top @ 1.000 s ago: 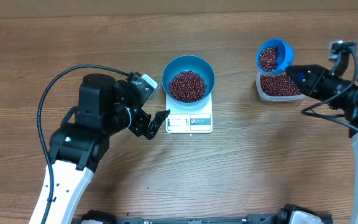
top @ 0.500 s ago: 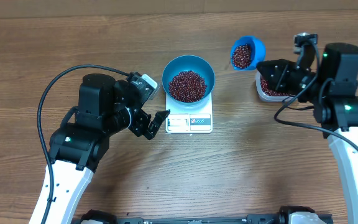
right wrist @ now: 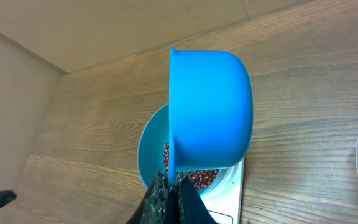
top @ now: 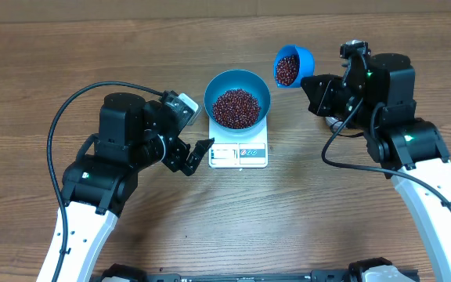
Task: Scoop item into bowl and weigh 150g on scale
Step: 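Carry the filled scoop leftward over the teal bowl with the right gripper, then tilt the scoop slowly to trickle beans into the teal bowl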
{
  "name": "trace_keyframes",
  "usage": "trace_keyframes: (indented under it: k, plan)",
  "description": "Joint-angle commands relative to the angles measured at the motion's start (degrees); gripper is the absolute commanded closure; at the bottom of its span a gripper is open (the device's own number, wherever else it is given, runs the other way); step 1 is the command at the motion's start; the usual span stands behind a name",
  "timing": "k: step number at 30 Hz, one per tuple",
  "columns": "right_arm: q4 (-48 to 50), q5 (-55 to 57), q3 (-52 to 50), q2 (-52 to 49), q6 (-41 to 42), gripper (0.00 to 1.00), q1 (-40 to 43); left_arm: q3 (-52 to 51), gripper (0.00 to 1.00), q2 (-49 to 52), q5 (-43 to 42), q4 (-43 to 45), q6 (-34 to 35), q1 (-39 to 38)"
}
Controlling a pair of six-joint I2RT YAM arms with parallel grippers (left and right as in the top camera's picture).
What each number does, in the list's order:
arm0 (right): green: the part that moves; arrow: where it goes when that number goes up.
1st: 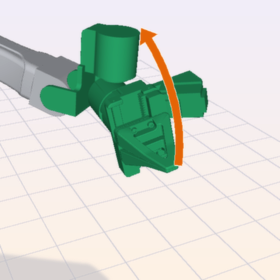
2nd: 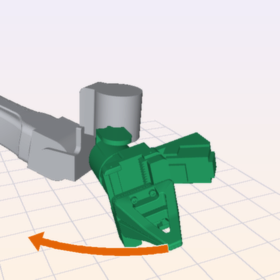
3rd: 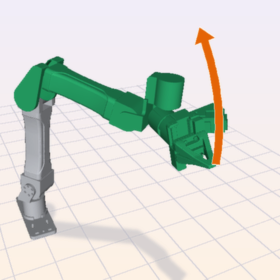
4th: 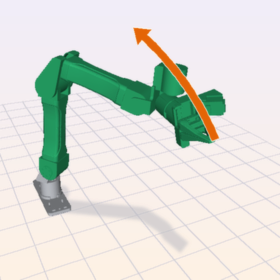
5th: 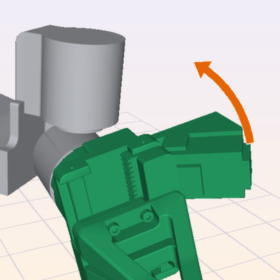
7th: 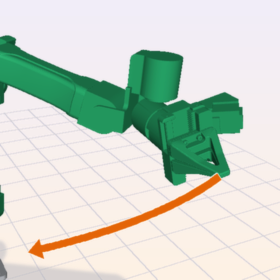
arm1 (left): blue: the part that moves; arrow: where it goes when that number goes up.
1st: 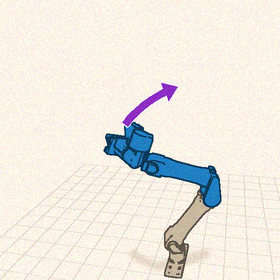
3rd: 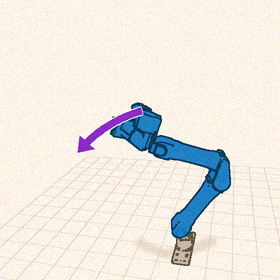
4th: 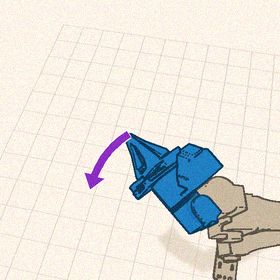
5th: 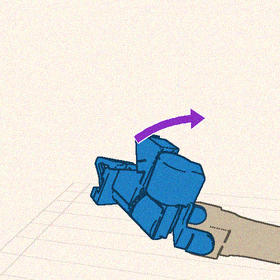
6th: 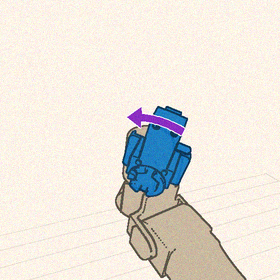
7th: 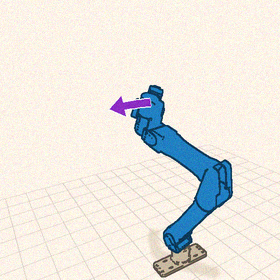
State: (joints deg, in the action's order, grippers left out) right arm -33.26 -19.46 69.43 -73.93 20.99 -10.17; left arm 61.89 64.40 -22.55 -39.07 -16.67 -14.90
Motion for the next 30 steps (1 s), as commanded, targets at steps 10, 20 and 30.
trace_keyframes:
  k: [10, 20, 30]
  plan:
    - [4.7, -4.6, 1.6, -5.3, 8.2, 0.96, -0.3, 1.4, 0.0, 0.1, -1.3, 0.1, 0.4, 0.2]
    - [6.0, -2.6, 1.6, -7.1, 2.4, 0.96, -5.4, 1.4, 0.0, 0.1, -1.3, 0.1, 0.4, 0.2]
    - [6.0, 6.8, 1.5, -7.3, -2.6, 0.96, -10.8, 1.4, 0.0, 0.1, -1.3, 0.1, 0.4, 0.2]
